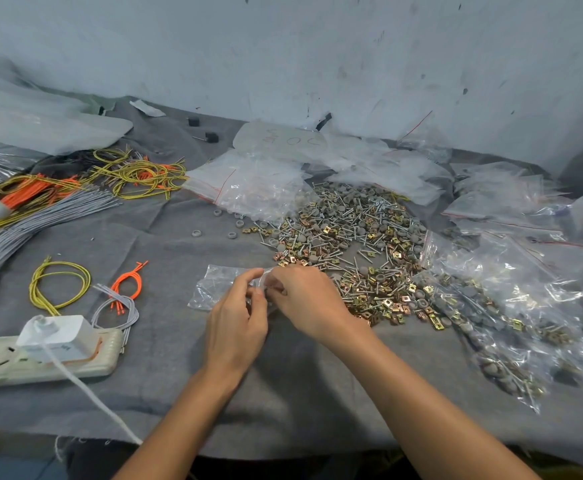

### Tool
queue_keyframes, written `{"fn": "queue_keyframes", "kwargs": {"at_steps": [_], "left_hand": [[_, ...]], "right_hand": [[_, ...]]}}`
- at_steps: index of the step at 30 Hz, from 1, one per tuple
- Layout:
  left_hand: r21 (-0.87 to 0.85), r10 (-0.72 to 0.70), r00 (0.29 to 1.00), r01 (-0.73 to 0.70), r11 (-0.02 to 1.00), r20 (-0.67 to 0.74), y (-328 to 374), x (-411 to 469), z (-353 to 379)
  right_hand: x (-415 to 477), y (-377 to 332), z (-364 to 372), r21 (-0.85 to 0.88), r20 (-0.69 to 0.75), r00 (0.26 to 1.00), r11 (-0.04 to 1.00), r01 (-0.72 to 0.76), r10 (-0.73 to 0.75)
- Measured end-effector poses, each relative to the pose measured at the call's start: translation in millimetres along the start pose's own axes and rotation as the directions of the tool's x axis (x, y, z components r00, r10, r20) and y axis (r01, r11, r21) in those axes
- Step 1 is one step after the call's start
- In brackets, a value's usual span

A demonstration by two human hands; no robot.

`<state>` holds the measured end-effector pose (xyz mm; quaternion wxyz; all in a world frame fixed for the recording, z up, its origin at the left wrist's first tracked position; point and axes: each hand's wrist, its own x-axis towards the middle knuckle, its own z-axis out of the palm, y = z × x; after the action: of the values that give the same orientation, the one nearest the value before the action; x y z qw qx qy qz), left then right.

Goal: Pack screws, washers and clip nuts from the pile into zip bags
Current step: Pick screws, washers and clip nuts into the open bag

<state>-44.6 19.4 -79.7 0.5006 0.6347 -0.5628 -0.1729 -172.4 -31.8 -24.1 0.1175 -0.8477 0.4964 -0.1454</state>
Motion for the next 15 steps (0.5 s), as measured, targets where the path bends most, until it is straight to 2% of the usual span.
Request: {"fn": "queue_keyframes", "kwargs": {"at_steps": [9, 11, 15], "left_hand": [[-0.017, -0.02, 1.0, 0.019, 1.0, -0.021, 0, 0, 1], [-0.016, -0.023, 0.999, 0.022, 1.0, -0.028, -1, 0, 1], [-0.017, -0.018, 1.0, 0.018, 1.0, -0.025, -1, 0, 0]], "right_hand": [[-3, 23, -21, 0.222, -0.017, 0.99, 0.966, -0.129, 0.137], [-5, 32, -30, 0.197, -0.019, 0.99, 0.971, -0.136, 0.142], [-20, 59, -43, 0.004, 0.046, 0.986, 0.987, -0.161, 0.161]]}}
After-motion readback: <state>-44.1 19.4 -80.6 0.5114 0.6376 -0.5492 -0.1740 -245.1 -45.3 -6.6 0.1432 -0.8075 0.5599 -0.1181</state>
